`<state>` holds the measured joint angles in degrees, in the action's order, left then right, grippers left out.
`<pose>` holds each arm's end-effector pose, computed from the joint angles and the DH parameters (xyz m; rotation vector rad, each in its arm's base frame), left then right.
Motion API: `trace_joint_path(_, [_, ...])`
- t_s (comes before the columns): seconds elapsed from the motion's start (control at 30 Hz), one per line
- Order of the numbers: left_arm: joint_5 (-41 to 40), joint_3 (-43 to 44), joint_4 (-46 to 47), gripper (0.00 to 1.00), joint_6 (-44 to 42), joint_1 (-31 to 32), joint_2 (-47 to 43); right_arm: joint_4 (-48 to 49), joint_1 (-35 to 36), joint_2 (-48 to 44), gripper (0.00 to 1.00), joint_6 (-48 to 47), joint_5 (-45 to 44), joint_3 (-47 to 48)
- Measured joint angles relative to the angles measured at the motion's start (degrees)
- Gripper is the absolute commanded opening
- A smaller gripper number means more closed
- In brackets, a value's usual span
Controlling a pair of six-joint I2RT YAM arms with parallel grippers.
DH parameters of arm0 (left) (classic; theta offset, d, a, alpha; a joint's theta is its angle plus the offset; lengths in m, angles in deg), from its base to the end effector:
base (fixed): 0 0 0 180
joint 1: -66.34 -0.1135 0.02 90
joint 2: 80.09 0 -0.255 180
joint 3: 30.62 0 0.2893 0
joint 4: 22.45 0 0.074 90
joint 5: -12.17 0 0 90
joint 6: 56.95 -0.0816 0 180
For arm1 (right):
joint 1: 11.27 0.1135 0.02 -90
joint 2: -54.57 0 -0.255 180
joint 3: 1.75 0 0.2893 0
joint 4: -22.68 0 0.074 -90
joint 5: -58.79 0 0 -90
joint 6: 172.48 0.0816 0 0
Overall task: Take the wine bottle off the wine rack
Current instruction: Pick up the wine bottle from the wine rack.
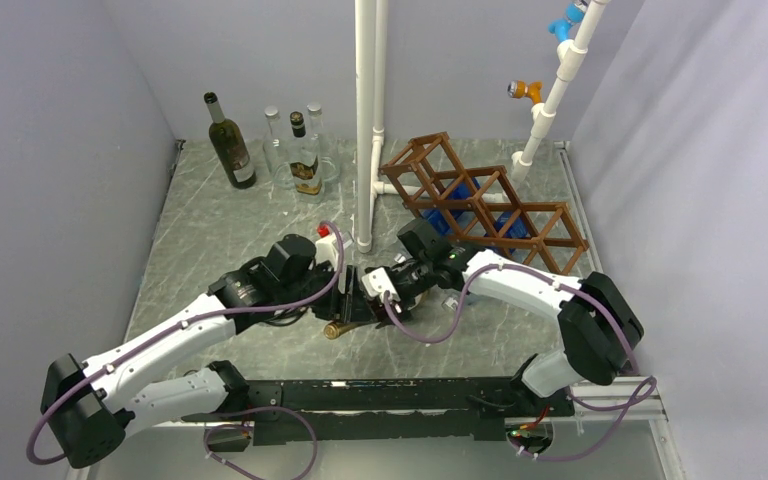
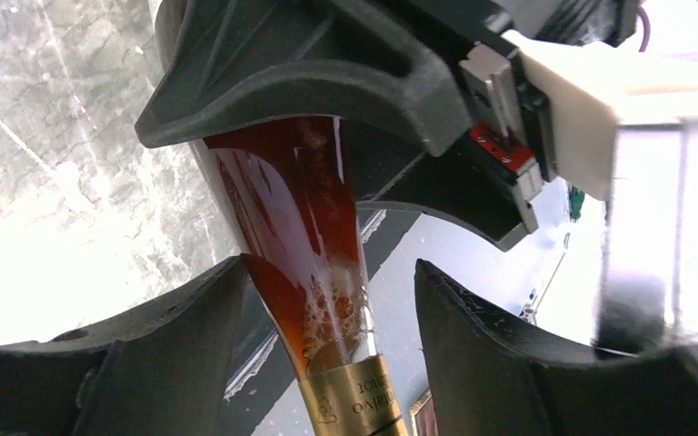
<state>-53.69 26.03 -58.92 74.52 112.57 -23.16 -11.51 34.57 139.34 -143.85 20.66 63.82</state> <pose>0.1759 -0.2319 0.2369 0.3659 2.4484 -1.2344 0.1937 0.2916 0.1725 -2.0049 1.0328 0.9734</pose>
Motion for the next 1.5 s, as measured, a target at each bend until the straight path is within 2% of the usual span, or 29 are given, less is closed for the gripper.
trace_joint_path(0.17, [0.1, 0.0, 1.6, 0.9, -0.4, 0.0, -1.5, -0.2, -0.5, 0.0, 0.14, 0.1, 0.3, 0.0])
trace_joint_path(0.23, [-0.3, 0.1, 2.3, 0.93, -0.8, 0.0, -3.2, -0.3, -0.7, 0.0, 0.14, 0.1, 0.6, 0.0])
trace_joint_path(0.6, [-4.7, 1.0, 12.0, 0.96, -5.9, -0.1, -15.7, -3.0, -2.9, 0.0, 0.13, 1.9, 2.2, -0.2])
trace_joint_path(0.73, [-7.5, -5.2, 18.0, 0.96, -10.9, -0.1, -22.9, -3.0, -4.1, 0.0, 0.13, 3.1, 3.4, -0.3])
trace_joint_path(1.0, [-11.3, -24.9, 32.6, 1.0, -22.8, -0.1, -42.0, -1.0, -6.6, 0.0, 0.13, 7.4, 6.7, -0.7])
trace_joint_path(1.13, [-12.5, -32.0, 40.9, 0.99, -24.4, -0.1, -47.8, 0.4, -7.6, 0.0, 0.13, 9.6, 7.7, -0.9])
trace_joint_path(1.3, [-12.4, -34.5, 48.0, 1.0, -24.3, -0.1, -47.3, 2.4, -8.6, 0.0, 0.13, 12.8, 9.0, -1.2])
trace_joint_path(1.5, [-11.8, -38.1, 58.4, 1.0, -24.0, -0.1, -41.8, 4.3, -9.3, 0.0, 0.13, 15.5, 10.4, -1.8])
